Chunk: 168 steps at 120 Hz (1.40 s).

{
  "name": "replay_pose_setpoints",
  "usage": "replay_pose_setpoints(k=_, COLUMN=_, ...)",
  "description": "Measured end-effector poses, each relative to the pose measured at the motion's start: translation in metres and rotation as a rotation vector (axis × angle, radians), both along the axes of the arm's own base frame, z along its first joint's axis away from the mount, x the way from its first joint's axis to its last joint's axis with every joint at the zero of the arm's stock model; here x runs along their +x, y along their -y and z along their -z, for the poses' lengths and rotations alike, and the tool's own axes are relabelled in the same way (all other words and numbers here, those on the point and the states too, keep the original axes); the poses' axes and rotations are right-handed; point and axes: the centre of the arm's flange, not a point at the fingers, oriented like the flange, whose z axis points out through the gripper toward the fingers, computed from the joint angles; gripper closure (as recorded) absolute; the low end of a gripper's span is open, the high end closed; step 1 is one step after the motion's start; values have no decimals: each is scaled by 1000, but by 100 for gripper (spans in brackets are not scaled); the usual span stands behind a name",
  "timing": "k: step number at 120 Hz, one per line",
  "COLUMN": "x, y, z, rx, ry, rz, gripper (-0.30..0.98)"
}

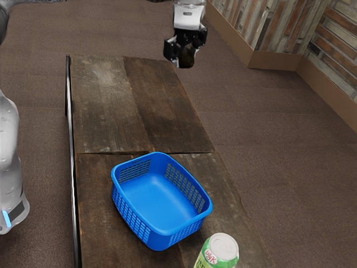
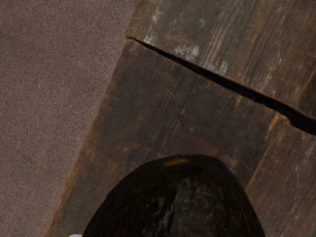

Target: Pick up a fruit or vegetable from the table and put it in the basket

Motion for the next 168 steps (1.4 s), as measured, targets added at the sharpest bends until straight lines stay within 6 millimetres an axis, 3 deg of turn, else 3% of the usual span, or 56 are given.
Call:
replay_pose_setpoints(k=18, x=1, y=56, z=2, rx=-26, ry=-8, rz=92, gripper=35)
replay_pose_setpoints(k=89, x=-28, y=201, z=19, rx=-59, ry=-98, rz=329, gripper=35)
replay_pose_setpoints(k=113, x=-39, y=236, z=23, rx=-59, ry=-113, rz=389, gripper=35)
replay_pose_setpoints(k=157, x=-56, y=277, z=29, rx=-67, ry=-130, rz=463, gripper=35)
replay_pose_setpoints(k=168, x=-54, y=279, z=41, rx=-68, ry=-154, rz=465, gripper=35)
